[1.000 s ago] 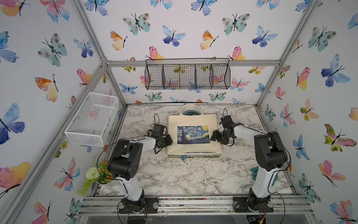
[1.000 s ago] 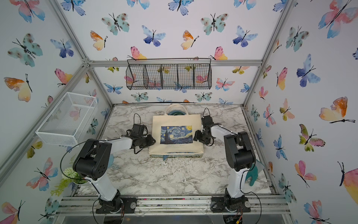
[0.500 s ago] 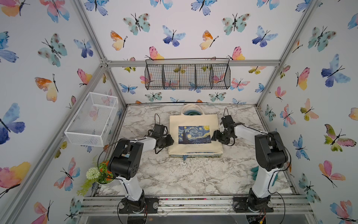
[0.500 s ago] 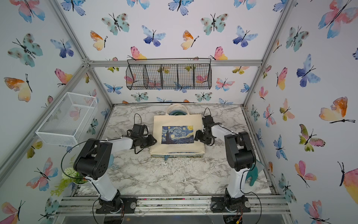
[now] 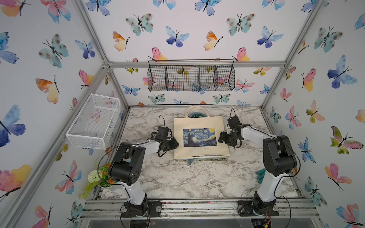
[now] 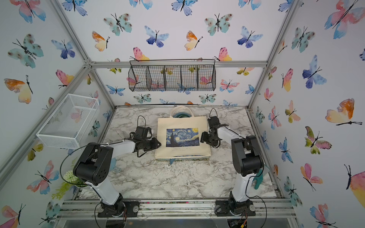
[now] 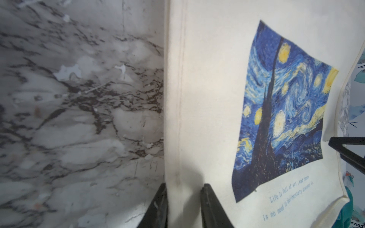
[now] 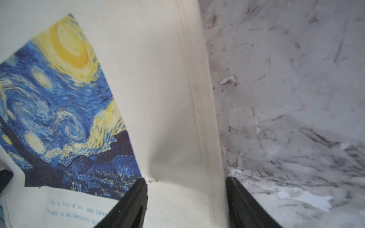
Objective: Put away the canvas bag
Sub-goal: Move the canvas bag to the center of the board, then press the canvas bag at the center of the board.
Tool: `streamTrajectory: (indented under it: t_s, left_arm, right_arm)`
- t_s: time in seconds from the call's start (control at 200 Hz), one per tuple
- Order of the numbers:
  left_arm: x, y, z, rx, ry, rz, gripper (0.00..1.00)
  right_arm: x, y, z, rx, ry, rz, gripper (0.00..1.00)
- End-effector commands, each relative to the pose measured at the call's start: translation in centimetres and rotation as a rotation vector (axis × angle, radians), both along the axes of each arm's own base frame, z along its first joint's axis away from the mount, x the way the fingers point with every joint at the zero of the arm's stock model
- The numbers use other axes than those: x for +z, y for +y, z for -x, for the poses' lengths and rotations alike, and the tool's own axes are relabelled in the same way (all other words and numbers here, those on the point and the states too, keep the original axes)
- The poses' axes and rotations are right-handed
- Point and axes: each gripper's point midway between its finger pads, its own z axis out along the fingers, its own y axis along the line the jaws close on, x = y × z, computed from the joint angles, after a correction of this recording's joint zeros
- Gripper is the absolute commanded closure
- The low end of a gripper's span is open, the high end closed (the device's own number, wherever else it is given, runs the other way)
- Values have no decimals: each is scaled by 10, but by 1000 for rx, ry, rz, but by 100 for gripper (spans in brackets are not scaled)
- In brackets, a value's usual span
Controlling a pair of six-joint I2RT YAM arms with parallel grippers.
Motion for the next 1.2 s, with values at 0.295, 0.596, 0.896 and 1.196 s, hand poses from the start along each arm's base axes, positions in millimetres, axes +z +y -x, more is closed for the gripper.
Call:
streamTrajectory:
  t_s: [0.295, 0.596, 0.896, 1.196]
  left_arm:
    - [63, 22, -1, 1, -133, -14, 65]
    - [110, -46, 28, -172, -259, 64, 68]
    - [67, -110, 53, -329, -123, 124, 77]
    - [9, -94, 65, -367, 21, -38, 78]
  right_arm:
    - [52, -28, -14, -62, -124, 46, 33]
    - [85, 59, 16, 141, -173, -453, 59]
    - [55, 120, 59, 306, -58, -444, 74]
    - [-3, 110, 87, 274, 75, -351, 73]
